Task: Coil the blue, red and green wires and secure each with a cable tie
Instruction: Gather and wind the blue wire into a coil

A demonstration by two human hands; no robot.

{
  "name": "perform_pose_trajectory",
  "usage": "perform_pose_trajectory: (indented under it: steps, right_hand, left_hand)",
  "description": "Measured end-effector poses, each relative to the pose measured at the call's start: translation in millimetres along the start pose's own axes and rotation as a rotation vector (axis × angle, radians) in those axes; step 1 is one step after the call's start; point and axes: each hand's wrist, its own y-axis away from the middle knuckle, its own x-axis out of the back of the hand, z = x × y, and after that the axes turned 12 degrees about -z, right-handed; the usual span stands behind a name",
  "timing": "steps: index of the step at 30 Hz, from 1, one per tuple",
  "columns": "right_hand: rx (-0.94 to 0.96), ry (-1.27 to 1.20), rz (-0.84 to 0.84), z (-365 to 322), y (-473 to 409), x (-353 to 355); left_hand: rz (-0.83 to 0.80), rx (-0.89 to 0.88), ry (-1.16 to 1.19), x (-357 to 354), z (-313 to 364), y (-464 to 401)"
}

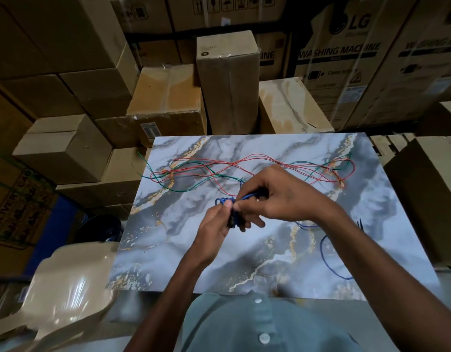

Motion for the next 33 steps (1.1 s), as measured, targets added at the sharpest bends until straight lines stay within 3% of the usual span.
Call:
perform_pose_trajectory:
  steps: [3, 5, 13, 19, 22, 25, 33]
  right_hand:
    - [0.008, 0.145, 0.116, -2.6, 4.8, 13.4]
    - [0.023, 0.109, 0.141, -0.3, 4.4, 20.4]
    - [0.225, -0.391, 0.146, 23.1, -3.8, 24.6]
    - [0.220, -0.736, 0.221, 57.8, -26.1, -18.0]
    - [0.180, -0.879, 0.190, 67.6, -31.0, -46.8]
    - [0.049, -0.849, 0.150, 80.2, -33.2, -65.9]
    - [-0.150, -0.638, 0.089, 89.1, -22.6, -88.6]
  left_hand:
    - [-0.140, 0.011, -0.045, -2.1, 3.4, 2.6]
    - [-0.228, 0.009, -0.025, -2.2, 5.7, 2.7]
    - [-0.473, 0.046, 0.206, -1.6, 35.4, 0.3]
    - [-0.532, -0.002, 0.586, -5.2, 35.6, -2.4]
    - [-0.476, -0.021, 0.813, 0.5, 27.1, -4.5]
    - [-0.368, -0.059, 0.958, 14.6, 16.3, -4.6]
    - [0.119, -0.208, 0.887, 53.4, 11.7, -15.4]
